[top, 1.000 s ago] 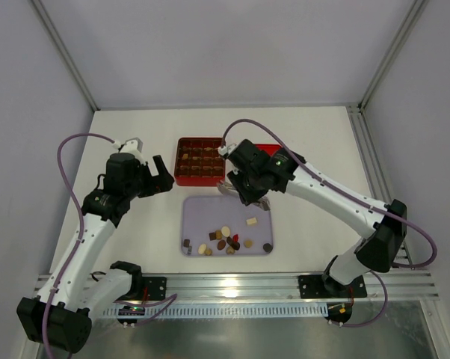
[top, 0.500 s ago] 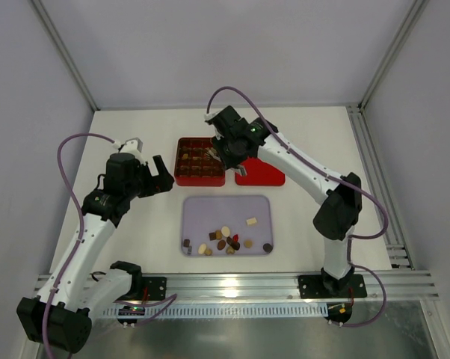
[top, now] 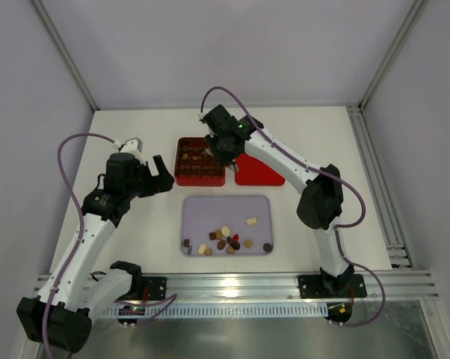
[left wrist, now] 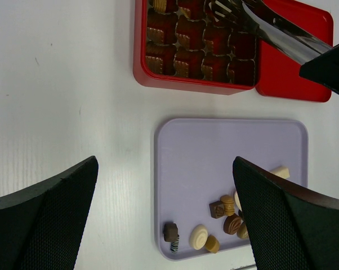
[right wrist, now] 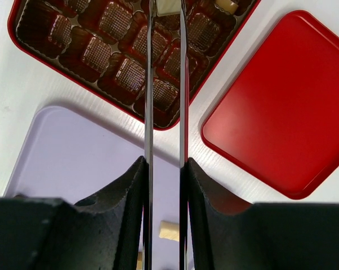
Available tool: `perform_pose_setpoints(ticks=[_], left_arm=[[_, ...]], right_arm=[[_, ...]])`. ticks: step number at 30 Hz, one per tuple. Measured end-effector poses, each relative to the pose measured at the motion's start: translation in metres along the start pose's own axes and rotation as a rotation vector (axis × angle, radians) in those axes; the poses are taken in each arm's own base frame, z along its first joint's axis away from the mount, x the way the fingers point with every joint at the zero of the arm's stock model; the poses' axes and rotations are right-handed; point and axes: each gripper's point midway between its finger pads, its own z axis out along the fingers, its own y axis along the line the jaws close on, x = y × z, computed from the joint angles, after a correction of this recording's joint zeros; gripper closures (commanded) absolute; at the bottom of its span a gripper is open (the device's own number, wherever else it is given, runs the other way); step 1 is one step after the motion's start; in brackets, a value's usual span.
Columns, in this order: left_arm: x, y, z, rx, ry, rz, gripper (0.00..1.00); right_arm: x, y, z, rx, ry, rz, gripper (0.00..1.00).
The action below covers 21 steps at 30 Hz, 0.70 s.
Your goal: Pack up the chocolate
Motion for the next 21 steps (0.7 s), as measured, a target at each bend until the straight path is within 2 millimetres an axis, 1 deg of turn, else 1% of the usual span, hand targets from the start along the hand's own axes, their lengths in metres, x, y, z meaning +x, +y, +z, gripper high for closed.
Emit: perform_pose_setpoints(ticks=[2,8,21], left_arm=[[0.0000,0.0000,0.0000,0.000,0.000,0.000,0.00],[0.0000,-0.0001,0.0000,0.000,0.000,0.000,0.00],[0.0000,-0.0001,0.0000,0.000,0.000,0.000,0.00]], right_arm=[[-0.0002,-0.0001,0.0002,0.001,-0.001,0.000,0.62],[-0.0025,-0.0001,0.0006,0.003,-0.010,0.001,0.57],[-0.0037,-0.0022,-0.0021,0.011,-0.018,0.003,0.56]])
